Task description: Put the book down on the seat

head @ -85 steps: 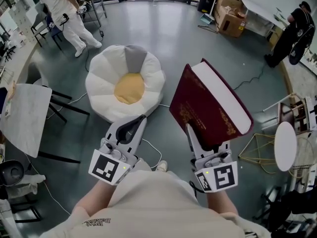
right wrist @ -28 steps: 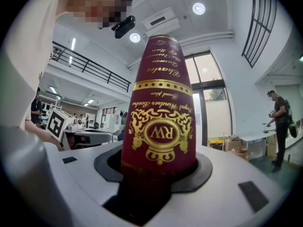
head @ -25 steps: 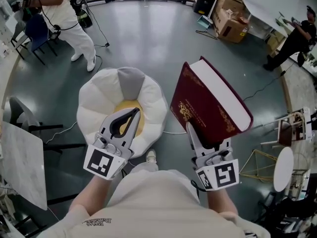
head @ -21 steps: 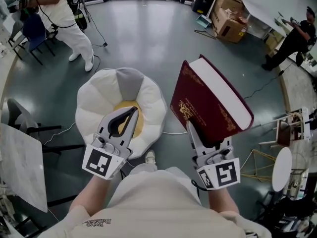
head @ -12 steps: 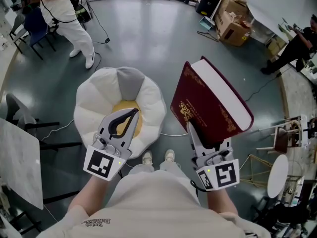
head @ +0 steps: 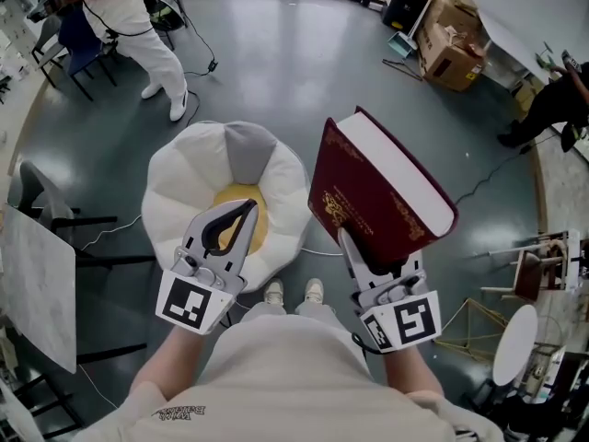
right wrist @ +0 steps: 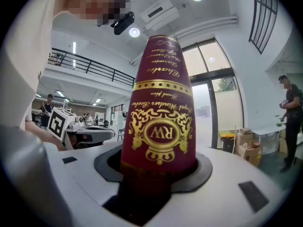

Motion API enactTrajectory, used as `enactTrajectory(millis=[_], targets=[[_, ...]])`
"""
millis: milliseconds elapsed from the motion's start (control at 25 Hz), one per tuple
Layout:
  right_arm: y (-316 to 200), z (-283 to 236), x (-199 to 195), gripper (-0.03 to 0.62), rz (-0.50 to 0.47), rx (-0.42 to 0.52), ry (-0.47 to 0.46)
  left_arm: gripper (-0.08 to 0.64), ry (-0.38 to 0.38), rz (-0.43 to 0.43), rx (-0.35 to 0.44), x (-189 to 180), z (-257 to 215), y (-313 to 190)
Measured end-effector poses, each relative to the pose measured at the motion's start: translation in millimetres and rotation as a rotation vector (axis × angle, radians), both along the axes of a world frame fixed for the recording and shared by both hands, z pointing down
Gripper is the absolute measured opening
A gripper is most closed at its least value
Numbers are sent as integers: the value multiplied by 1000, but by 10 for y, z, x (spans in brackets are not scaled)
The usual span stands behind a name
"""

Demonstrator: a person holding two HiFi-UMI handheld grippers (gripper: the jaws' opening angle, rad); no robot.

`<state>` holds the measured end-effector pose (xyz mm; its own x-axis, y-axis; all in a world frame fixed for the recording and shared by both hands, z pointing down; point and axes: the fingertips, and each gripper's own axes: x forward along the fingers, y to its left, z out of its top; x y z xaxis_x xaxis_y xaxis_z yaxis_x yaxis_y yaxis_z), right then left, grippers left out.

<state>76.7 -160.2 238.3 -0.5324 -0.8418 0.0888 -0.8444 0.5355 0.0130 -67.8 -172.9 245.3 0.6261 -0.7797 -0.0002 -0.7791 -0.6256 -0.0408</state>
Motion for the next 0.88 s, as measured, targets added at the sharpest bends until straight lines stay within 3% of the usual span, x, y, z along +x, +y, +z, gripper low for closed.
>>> enactTrajectory(millis=[360,600,880], targets=[[-155,122,39,229,-51,-25,-3,3,-9,-35,-19,80,131,-71],[-324,316,67,229,-66,-113,-42,3,1,-59,-32,93,270,-191],[-679,551,-136,229,-115,-144,2,3,12,-84,-18,15,504,-462]])
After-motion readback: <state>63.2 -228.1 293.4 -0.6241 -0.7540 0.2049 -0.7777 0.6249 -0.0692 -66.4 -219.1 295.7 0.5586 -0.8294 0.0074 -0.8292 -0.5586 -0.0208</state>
